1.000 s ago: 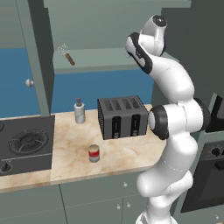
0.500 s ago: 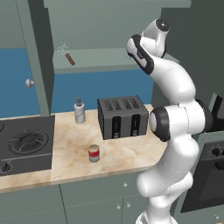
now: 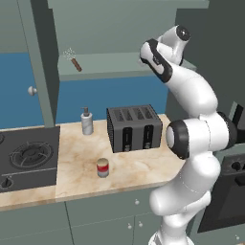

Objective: Pick the cans from the counter and place them in their designated side in the cabinet.

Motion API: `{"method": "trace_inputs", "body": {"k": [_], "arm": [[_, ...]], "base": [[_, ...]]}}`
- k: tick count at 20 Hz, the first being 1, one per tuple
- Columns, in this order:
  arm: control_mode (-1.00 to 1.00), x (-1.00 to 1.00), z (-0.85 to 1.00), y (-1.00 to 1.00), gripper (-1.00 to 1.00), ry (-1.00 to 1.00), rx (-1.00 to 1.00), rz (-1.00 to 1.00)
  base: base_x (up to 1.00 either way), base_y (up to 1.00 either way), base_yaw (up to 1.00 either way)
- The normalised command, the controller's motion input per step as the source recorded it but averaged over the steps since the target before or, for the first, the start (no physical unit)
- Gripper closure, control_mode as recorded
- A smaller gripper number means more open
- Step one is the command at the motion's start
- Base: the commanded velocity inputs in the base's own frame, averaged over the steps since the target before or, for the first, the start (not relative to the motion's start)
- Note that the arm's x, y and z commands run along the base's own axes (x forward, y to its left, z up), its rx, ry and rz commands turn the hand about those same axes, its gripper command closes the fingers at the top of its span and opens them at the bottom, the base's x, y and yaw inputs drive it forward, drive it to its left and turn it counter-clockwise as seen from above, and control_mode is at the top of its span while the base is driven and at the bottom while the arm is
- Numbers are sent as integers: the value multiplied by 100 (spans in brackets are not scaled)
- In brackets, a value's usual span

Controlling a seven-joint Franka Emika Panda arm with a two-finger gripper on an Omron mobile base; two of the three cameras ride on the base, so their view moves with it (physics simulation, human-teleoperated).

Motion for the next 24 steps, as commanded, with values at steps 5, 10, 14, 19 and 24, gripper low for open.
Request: {"method": "trace_inputs", "body": {"k": [5,10,14,19,24], "arm": [[-100,-28,0,4,-100,-8,0,7],[-100,-40,0,17,-100,-4,-1,5],[-100,-47,0,26,-100,-3,-3,4],[-100,-57,0,14,-100,-5,-3,3],[-100,-67,-2,3,-100,-2,-3,1]], "base": [[0,0,0],[0,0,0],[0,0,0],[0,0,0],[0,0,0]]}}
